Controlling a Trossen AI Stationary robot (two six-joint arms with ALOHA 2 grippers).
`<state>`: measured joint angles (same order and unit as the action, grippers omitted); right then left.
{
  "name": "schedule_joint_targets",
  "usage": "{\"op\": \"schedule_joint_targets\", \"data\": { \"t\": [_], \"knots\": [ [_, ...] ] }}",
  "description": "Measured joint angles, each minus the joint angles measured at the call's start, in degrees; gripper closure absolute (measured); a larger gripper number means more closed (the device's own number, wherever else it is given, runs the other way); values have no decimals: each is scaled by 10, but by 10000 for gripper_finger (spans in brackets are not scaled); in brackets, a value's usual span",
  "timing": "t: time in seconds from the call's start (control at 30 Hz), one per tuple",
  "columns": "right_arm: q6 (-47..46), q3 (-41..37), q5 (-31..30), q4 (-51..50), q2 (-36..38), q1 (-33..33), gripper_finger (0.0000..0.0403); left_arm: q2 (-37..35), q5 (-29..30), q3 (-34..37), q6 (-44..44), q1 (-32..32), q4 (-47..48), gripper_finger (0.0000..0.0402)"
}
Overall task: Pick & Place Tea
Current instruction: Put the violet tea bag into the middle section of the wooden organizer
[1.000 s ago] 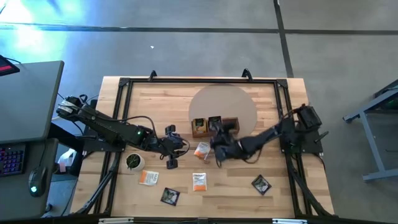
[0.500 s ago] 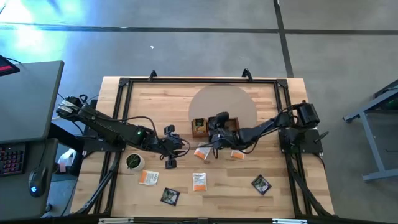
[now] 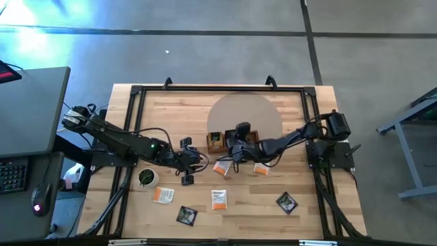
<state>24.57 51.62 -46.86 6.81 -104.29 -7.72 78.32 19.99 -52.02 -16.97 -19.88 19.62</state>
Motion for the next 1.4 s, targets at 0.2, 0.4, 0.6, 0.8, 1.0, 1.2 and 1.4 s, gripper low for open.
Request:
{"op": "schedule_joint_targets", "data": {
  "t": [0.2, 0.4, 0.6, 0.8, 1.0, 1.2, 1.4],
  "knots": [
    [-1, 1, -112, -5, 4, -42, 255, 0, 0, 0, 0, 0, 1, 266],
    [-31, 1, -104, -17, 43, -116, 253, 0, 0, 0, 0, 0, 4, 266],
    [-188, 1, 112, -73, 117, -182, 266, 0, 0, 0, -5, 0, 5, 266],
    [-398, 1, 374, -70, 153, -232, 254, 0, 0, 0, -15, 0, 2, 266],
    [-430, 1, 468, -120, 148, -304, 232, 0, 1, 0, -37, 0, -1, 266],
    [-561, 1, 508, -319, 148, -356, 231, 0, 1, 0, -45, 0, -2, 266],
    [-577, 1, 518, -465, 147, -379, 235, 0, 2, 0, -46, 0, -4, 266]
  ]
}}
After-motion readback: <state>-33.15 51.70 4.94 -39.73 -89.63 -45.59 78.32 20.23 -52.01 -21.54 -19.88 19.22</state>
